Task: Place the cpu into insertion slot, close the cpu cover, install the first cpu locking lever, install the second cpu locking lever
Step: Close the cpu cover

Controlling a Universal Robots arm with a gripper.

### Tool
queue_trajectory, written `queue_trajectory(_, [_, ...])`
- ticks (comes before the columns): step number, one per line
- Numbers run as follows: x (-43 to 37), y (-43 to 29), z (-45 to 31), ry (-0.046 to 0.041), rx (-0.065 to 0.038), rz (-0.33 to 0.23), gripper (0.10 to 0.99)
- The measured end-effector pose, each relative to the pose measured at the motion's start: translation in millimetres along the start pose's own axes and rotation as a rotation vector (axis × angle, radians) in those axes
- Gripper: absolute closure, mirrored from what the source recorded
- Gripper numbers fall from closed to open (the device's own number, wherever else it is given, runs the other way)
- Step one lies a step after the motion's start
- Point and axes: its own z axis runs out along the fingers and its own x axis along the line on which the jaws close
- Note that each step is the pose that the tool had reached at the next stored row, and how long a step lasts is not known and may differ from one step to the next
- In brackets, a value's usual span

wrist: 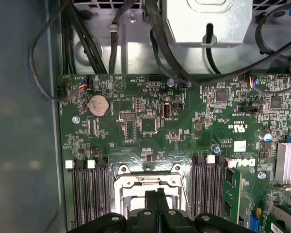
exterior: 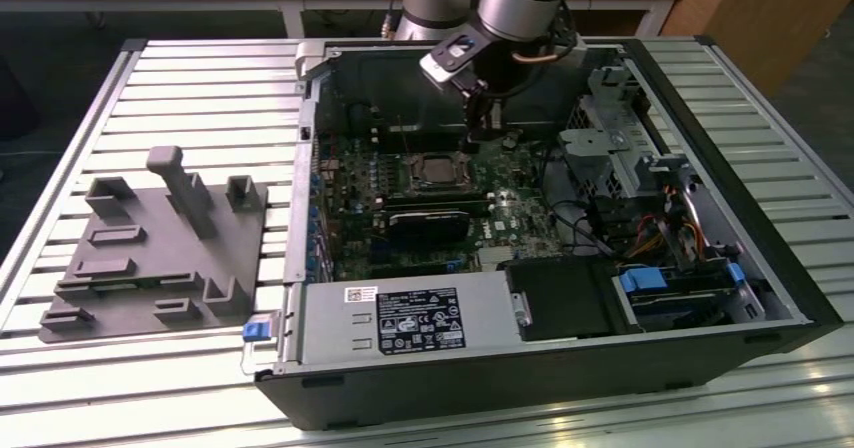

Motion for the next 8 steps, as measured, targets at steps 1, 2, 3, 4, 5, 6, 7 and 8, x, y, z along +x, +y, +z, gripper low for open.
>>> queue_trajectory(1, [0.0, -1.5, 0.3, 0.0002, -0.002, 0.000, 0.980])
queue_trajectory(2, [-0.1, -3.5, 0.6, 0.0003, -0.006, 0.000, 0.980])
queue_trajectory(3, [-0.1, -5.4, 0.9, 0.0004, -0.010, 0.000, 0.980])
queue_trajectory(4, [-0.2, -7.3, 1.2, 0.0004, -0.014, -0.001, 0.980])
queue_trajectory(5, [-0.3, -9.0, 1.5, 0.0005, -0.018, -0.001, 0.980])
queue_trajectory(6, [-0.3, -10.8, 1.8, 0.0005, -0.021, -0.001, 0.980])
queue_trajectory(7, [-0.4, -12.5, 2.2, 0.0006, -0.026, -0.002, 0.980])
queue_trajectory(8, [-0.4, -14.3, 2.5, 0.0006, -0.030, -0.002, 0.980])
